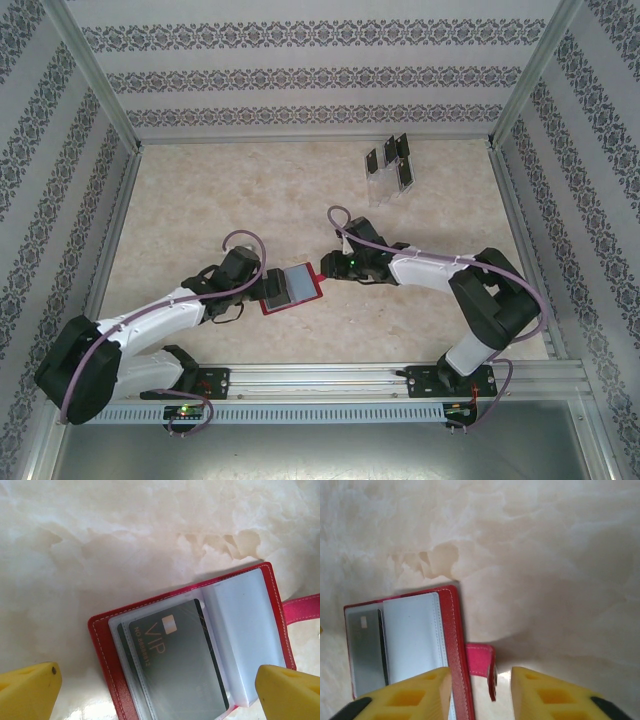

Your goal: Put the credit cards into the card holder

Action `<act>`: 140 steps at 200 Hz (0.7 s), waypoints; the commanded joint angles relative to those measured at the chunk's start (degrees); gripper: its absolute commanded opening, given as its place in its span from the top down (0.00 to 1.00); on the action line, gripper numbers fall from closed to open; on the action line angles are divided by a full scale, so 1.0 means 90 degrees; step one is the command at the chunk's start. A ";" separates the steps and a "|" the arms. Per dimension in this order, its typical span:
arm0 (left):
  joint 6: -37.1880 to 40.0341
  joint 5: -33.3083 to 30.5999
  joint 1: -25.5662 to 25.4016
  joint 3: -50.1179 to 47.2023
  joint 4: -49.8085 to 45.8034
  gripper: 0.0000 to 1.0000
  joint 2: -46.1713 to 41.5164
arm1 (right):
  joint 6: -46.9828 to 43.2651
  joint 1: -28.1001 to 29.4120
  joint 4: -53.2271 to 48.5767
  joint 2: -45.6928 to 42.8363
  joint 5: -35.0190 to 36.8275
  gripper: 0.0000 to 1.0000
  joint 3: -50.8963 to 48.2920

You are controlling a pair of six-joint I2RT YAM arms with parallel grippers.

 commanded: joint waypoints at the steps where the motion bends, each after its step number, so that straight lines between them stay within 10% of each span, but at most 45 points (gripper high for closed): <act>1: -0.0083 0.0140 0.0064 -0.0119 0.0361 0.00 0.0127 | -0.0108 -0.0082 -0.0036 0.0131 0.0109 0.78 0.0145; 30: -0.0061 0.0207 0.0067 -0.0142 0.0460 0.00 0.0275 | -0.0127 -0.0174 -0.0032 0.0066 0.0100 0.97 0.0003; 140: -0.0022 0.0826 0.0059 0.0200 0.1431 0.00 0.1097 | -0.0088 -0.0227 0.0042 -0.0005 0.0059 1.00 -0.0236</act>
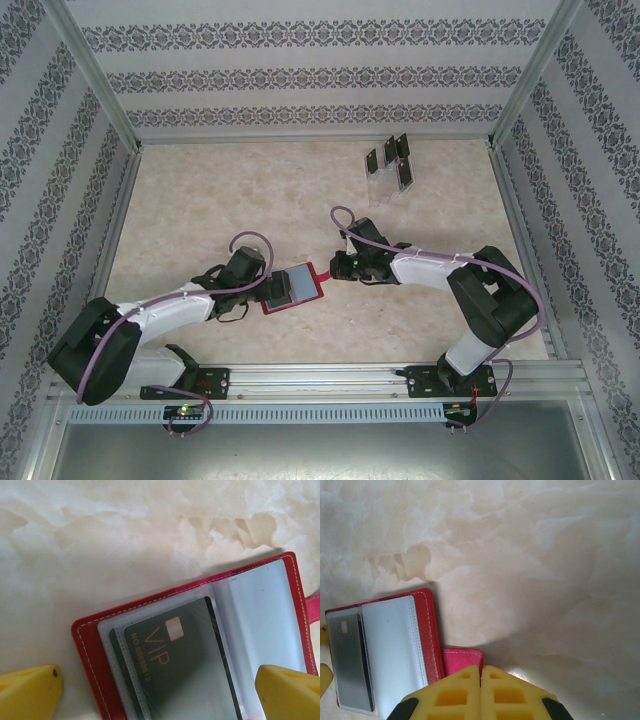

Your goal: Put the credit cards into the card holder

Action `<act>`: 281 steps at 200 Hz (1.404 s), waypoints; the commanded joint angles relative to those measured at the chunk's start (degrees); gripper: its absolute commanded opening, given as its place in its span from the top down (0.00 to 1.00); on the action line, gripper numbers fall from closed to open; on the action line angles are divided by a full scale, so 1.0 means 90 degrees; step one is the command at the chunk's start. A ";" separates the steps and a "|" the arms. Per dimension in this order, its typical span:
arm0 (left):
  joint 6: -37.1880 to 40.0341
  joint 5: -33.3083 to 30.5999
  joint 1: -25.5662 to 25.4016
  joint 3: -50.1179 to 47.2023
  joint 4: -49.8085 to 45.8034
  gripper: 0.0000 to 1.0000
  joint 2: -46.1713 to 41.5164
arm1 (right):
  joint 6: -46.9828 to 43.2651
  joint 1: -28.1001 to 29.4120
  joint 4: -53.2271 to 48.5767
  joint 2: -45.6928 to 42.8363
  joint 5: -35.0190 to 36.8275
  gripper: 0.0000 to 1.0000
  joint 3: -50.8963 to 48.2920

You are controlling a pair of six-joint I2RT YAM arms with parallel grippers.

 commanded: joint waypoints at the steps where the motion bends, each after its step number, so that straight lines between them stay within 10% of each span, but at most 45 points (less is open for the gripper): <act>1: -0.0025 0.0526 0.0045 0.0261 0.0737 0.00 0.0298 | -0.0039 -0.0063 0.0042 -0.0061 0.0035 1.00 -0.0110; 187: -0.0564 0.0716 -0.1028 0.2036 0.1719 0.00 0.1356 | -0.0001 -0.0513 0.0072 -0.0515 -0.0100 1.00 -0.0309; 226: -0.0778 0.0778 -0.1306 0.2351 0.2318 0.00 0.2253 | 0.0084 -0.0930 -0.0065 -0.1117 -0.0073 0.60 -0.0673; 281: -0.0758 0.0554 -0.1335 0.2530 0.2361 0.00 0.2545 | 0.0131 -0.1352 -0.0694 -0.2538 -0.0030 0.54 -0.1311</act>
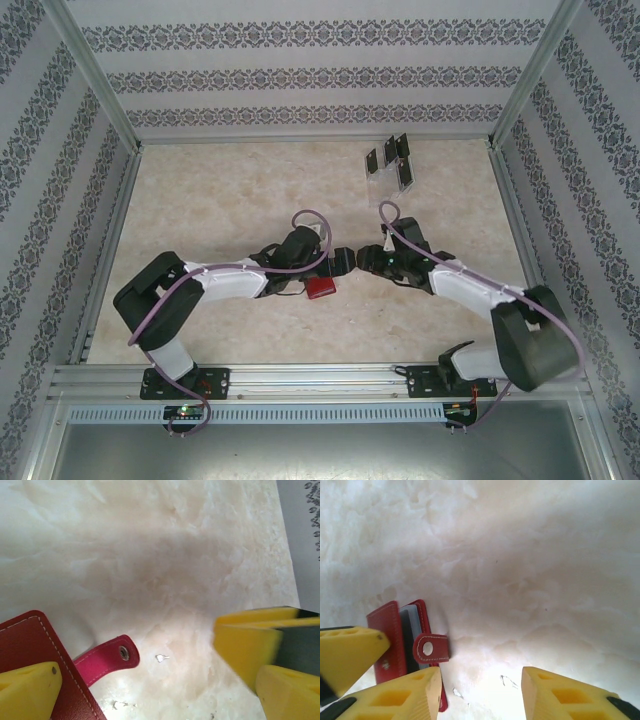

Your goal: Put the credit cards into the card holder

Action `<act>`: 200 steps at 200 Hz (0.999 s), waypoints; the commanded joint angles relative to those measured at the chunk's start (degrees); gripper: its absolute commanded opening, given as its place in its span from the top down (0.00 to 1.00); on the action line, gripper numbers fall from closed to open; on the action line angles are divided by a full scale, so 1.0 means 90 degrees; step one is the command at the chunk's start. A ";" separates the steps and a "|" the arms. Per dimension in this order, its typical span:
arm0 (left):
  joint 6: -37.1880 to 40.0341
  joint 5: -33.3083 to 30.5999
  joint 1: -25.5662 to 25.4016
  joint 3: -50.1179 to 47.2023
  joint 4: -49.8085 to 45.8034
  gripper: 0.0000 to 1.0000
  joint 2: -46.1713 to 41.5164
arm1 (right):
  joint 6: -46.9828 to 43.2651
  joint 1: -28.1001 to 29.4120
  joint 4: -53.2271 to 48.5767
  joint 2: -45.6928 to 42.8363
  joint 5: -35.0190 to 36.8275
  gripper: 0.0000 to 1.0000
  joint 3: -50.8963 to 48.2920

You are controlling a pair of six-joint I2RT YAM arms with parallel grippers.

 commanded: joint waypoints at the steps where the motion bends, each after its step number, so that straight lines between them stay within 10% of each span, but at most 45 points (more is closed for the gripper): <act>1: -0.0029 -0.0175 -0.0056 0.0240 0.0151 0.00 -0.0043 | 0.0061 -0.0048 -0.0352 -0.0553 -0.0016 0.54 -0.0211; 69: 0.0027 -0.0305 0.0274 0.0367 -0.0175 0.00 -0.0302 | 0.0717 0.1186 0.0078 -0.1222 -0.0032 0.94 -0.0434; 200: 0.0404 0.0034 0.1323 0.1222 -0.1135 0.00 -0.0377 | 0.0859 0.2272 0.1086 0.1002 0.0411 1.00 0.0473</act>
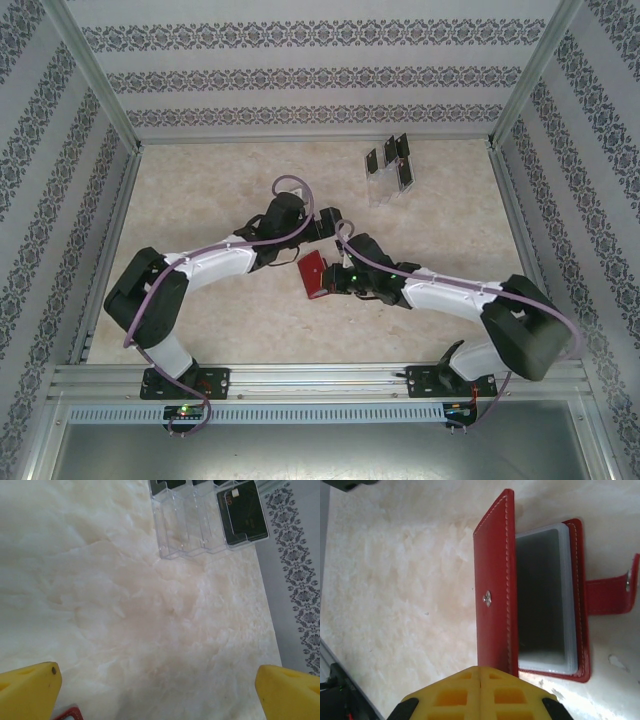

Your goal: Put the credit cards into the card holder

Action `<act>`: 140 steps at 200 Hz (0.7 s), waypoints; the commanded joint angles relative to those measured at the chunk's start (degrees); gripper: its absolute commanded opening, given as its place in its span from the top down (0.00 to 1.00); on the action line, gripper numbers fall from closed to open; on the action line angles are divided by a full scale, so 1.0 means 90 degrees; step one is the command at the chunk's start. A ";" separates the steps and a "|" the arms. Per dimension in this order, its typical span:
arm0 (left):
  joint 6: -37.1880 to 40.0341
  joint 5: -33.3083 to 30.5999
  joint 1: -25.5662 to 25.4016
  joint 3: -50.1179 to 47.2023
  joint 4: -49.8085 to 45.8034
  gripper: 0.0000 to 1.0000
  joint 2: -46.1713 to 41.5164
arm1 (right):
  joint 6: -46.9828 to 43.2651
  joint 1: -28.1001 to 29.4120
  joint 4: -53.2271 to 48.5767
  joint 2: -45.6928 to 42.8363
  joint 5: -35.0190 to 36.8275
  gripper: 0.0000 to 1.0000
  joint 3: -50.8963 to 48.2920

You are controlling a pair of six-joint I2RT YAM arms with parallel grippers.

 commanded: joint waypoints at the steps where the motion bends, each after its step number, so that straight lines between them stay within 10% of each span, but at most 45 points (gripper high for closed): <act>1: 0.0222 0.0129 0.0225 0.0264 -0.0563 0.00 -0.0187 | 0.0019 0.0047 0.0187 0.0261 0.0236 1.00 0.0126; 75: 0.1490 -0.0547 0.0301 0.0109 -0.3412 0.00 -0.0398 | -0.0040 -0.0193 0.0533 0.0786 0.0223 1.00 -0.0132; 140: 0.1883 -0.0920 0.0074 -0.0102 -0.3708 0.00 -0.0229 | -0.0075 -0.0246 0.0688 0.0988 0.0007 1.00 -0.0082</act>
